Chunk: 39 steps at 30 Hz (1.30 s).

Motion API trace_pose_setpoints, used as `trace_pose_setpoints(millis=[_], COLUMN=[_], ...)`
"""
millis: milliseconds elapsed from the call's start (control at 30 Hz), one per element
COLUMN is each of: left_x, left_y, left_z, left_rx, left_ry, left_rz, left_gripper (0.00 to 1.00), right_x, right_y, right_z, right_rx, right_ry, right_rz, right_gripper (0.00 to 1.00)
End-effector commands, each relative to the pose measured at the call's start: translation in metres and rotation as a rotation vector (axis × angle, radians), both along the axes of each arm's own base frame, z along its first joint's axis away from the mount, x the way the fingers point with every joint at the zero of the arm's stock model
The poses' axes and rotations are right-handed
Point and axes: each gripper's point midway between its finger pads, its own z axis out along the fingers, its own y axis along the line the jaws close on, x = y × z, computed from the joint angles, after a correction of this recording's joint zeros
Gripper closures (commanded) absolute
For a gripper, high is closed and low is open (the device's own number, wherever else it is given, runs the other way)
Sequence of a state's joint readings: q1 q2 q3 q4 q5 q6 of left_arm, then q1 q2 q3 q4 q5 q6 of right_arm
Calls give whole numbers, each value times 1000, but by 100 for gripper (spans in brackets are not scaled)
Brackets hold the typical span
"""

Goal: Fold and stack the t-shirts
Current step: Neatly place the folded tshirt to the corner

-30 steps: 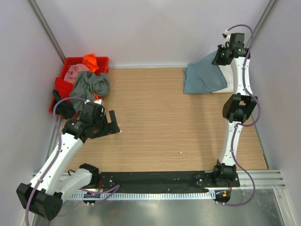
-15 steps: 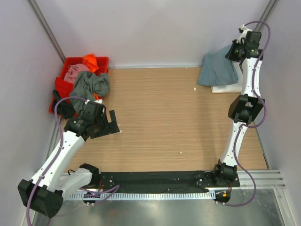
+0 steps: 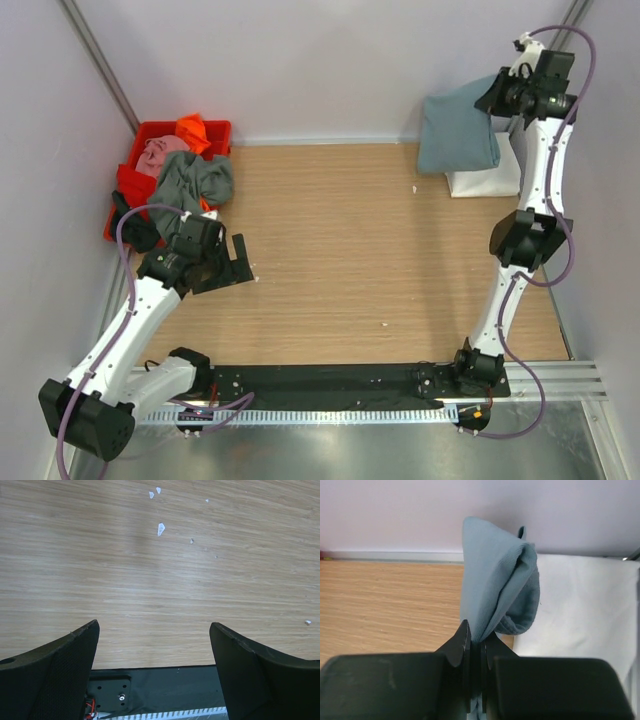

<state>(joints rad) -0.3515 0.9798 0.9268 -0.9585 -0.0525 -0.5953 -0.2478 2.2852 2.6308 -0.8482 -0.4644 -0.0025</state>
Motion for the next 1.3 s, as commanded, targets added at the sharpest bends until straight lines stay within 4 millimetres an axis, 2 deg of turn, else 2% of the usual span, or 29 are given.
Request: trace_pose_setpoints(millis=[0, 100, 267, 300, 367, 400, 433, 500, 600, 633, 733, 767, 833, 867, 1033, 1133, 1267], left_x=[6, 7, 8, 8, 8, 8, 8, 8, 8, 8, 9, 8, 9, 9, 9, 9, 9], left_y=[-1, -1, 1, 1, 1, 1, 1, 2, 2, 3, 3, 3, 4, 5, 8, 10, 12], left_z=[6, 5, 3, 3, 2, 2, 1, 1, 1, 2, 4, 4, 7, 9, 15, 16, 18], left_rx=[-9, -6, 4, 5, 6, 7, 8, 12, 13, 13, 13, 12, 8, 7, 3, 4, 3], left_ry=[-40, -37, -30, -31, -28, -25, -22, -21, -26, -28, -37, -39, -53, -59, -92, -99, -109], left_rz=[12, 12, 19, 19, 19, 19, 19, 23, 27, 27, 29, 29, 33, 36, 51, 58, 65], left_gripper=[9, 9, 9, 9, 9, 9, 9, 9, 9, 9, 9, 10, 10, 9, 10, 10, 10], right_x=[-20, -11, -7, -4, -1, 3, 2, 3, 0, -2, -9, -16, -20, -29, -40, -42, -32], right_y=[-25, -38, -43, -44, -55, -63, -75, -81, -74, -64, -43, -34, -17, -6, 28, 41, 29], right_z=[86, 65, 32, 21, 11, 0, -3, -6, 5, 22, 46, 64, 76, 94, 125, 127, 108], right_rx=[-56, -53, -31, -17, -4, 14, 22, 22, 55, 64, 97, 96, 113, 135, 239, 340, 364], right_ry=[-202, -162, -94, -76, -68, -51, -48, -47, -63, -101, -137, -169, -191, -216, -275, -263, -225], right_rz=[-49, -77, -48, -32, -37, -52, -71, -79, -82, -50, -1, 20, 59, 92, 215, 280, 247], right_gripper=[99, 99, 99, 99, 99, 99, 99, 99, 99, 99, 99, 99, 99, 99, 99, 99, 99])
